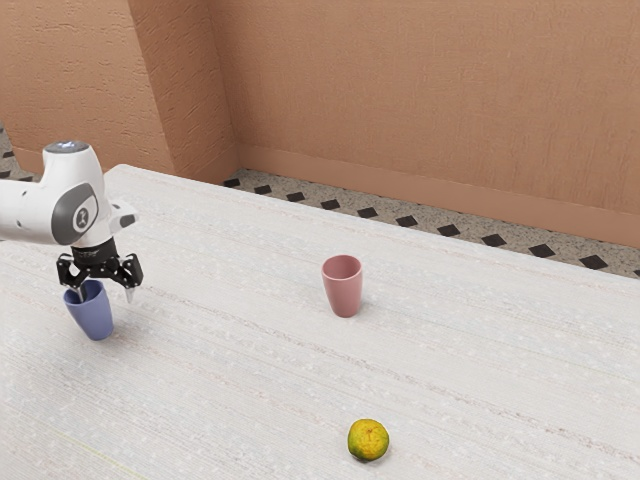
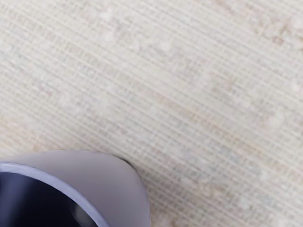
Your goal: Place the left cup onto the right cup
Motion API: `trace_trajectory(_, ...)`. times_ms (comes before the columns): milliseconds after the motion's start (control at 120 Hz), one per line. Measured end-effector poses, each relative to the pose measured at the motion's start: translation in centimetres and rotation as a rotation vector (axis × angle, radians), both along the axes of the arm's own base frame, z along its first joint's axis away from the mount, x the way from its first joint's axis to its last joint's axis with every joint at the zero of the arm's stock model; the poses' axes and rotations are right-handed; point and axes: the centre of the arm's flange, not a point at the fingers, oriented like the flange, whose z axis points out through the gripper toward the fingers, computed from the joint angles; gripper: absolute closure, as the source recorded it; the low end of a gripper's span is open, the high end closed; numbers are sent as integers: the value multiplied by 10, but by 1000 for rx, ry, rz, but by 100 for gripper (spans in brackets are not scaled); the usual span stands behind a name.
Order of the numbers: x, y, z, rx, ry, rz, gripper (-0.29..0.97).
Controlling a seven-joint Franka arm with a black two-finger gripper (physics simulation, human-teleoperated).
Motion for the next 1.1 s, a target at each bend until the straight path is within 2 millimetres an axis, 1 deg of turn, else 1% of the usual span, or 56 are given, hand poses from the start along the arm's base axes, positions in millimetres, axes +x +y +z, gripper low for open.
trace_trajectory(125,0,0,1,1,-3,-1,26)
trace_trajectory(192,0,0,2,2,-5,-2,35)
trace_trajectory(392,0,1,2,5,-9,-2,54)
trace_trajectory(550,-1,3,2,7,-10,2,67)
trace_trajectory(708,-1,4,3,9,-13,2,74)
trace_trajectory(908,-4,10,5,15,-14,12,77)
trace_trajectory(1008,-5,10,12,19,-22,15,77)
trace_trajectory(1100,-7,9,25,22,-38,19,78)
